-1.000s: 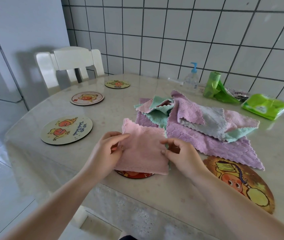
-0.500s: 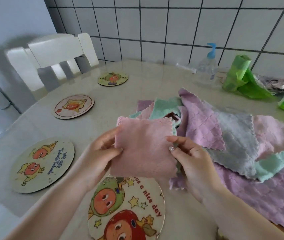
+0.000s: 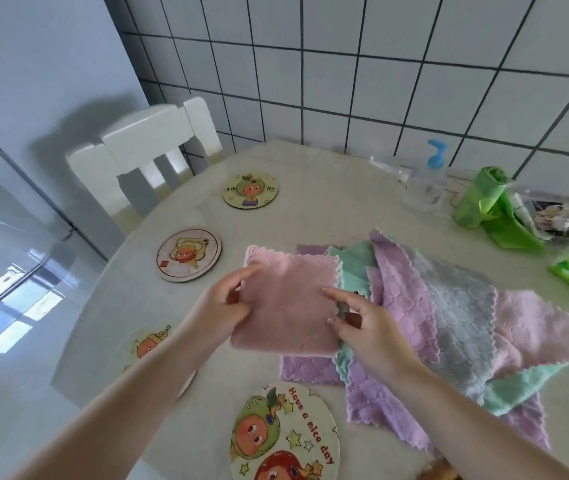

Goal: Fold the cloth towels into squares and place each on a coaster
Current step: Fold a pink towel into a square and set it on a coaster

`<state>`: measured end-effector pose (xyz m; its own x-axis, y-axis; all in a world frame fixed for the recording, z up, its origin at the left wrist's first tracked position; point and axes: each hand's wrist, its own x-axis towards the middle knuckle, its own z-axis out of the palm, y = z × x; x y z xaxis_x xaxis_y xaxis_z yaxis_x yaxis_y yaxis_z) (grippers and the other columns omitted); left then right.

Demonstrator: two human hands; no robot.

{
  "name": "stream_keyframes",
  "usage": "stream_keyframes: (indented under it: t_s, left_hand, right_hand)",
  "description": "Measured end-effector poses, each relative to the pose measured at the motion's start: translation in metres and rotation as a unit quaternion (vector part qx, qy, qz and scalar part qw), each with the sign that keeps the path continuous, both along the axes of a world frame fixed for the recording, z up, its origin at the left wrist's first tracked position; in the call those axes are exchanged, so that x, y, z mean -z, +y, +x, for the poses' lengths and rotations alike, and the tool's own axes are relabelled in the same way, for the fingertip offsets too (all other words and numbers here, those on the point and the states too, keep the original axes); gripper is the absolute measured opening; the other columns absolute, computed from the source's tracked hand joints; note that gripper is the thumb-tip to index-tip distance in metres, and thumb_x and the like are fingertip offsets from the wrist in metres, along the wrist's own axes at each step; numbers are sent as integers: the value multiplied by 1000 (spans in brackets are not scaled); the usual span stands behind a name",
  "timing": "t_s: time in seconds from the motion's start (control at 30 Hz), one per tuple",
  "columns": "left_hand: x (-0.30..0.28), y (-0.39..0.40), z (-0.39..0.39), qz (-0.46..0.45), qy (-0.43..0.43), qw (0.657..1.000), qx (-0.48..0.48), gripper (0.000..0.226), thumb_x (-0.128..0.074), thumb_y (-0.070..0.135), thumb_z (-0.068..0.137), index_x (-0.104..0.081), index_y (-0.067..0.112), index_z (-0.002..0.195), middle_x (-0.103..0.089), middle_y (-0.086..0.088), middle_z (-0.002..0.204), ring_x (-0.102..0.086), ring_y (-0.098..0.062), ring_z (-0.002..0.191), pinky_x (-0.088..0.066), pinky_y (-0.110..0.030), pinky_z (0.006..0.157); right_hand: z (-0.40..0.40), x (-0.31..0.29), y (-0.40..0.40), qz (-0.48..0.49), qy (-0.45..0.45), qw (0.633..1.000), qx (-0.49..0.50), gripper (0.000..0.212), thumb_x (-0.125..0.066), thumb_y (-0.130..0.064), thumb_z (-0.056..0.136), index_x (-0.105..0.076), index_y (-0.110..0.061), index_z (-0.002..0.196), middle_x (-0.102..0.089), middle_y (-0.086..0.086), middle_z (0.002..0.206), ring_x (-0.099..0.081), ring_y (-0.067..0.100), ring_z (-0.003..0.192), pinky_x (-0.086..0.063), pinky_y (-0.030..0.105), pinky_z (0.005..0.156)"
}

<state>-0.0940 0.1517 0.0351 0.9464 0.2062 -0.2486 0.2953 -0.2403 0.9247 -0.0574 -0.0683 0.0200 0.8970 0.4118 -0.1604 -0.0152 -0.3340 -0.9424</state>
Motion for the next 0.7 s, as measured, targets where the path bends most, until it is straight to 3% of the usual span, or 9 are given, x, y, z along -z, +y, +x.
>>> stream_keyframes:
  t_s: [0.07, 0.13, 0.2, 0.27, 0.3, 0.4, 0.57, 0.7]
  left_hand:
    - [1, 18, 13, -18, 14, 1000, -11, 64, -43, -15, 80, -56, 39, 111, -53, 3, 130, -52, -10, 116, -44, -34, 100]
    - [3, 39, 31, -55, 32, 998, -19, 56, -48, -4, 78, -58, 42, 108, -58, 3, 125, -56, -12, 109, -47, -29, 90]
    - [4, 62, 53, -102, 39, 994, -11, 55, -54, 2, 77, -58, 40, 117, -62, 5, 119, -60, -11, 103, -48, -25, 80]
    - [7, 85, 78, -151, 38, 988, 5, 55, -55, -3, 84, -55, 34, 126, -64, 8, 117, -63, -9, 101, -50, -20, 72]
    - [8, 97, 93, -167, 39, 985, 13, 55, -54, -4, 86, -55, 33, 126, -64, 8, 117, -64, -10, 100, -50, -19, 70]
    - [17, 126, 143, -179, 40, 983, 24, 55, -54, -6, 86, -58, 38, 118, -64, 4, 119, -64, -13, 99, -50, -21, 71]
    - [32, 164, 215, -145, 7, 989, 17, 58, -56, -9, 83, -59, 43, 109, -57, 6, 126, -58, -9, 105, -48, -22, 82]
    - [42, 190, 267, -142, 3, 989, 49, 58, -55, -5, 85, -57, 45, 113, -59, 7, 123, -59, -13, 108, -46, -26, 87]
  right_hand:
    - [12, -2, 18, 4, 40, 999, -2, 42, -58, -11, 90, -57, -43, 117, -64, -22, 97, -64, 30, 88, -56, 36, 79]
    - [27, 2, 40, 22, 83, 996, 6, 39, -60, -12, 88, -62, -45, 109, -65, -22, 99, -60, 34, 102, -49, 49, 92]
    - [47, 10, 65, 63, 119, 990, 32, 37, -59, -9, 89, -63, -41, 106, -63, -20, 107, -61, 18, 104, -46, 39, 99]
    - [66, 17, 92, 134, 185, 972, 62, 36, -55, -5, 90, -63, -33, 113, -64, -11, 106, -60, 11, 96, -47, 34, 89]
    - [77, 21, 106, 175, 221, 956, 80, 37, -53, -5, 91, -61, -30, 117, -66, -8, 105, -60, 11, 95, -47, 34, 86]
    - [112, 36, 145, 237, 269, 926, 118, 40, -49, -4, 93, -60, -33, 117, -66, -3, 118, -60, 17, 109, -44, 39, 98]
    - [169, 47, 193, 253, 264, 919, 149, 44, -45, -4, 93, -60, -36, 120, -66, -2, 118, -58, 20, 110, -39, 39, 97]
    - [214, 48, 216, 255, 244, 920, 173, 45, -44, -5, 94, -53, -34, 128, -61, 10, 125, -60, 27, 110, -43, 32, 89]
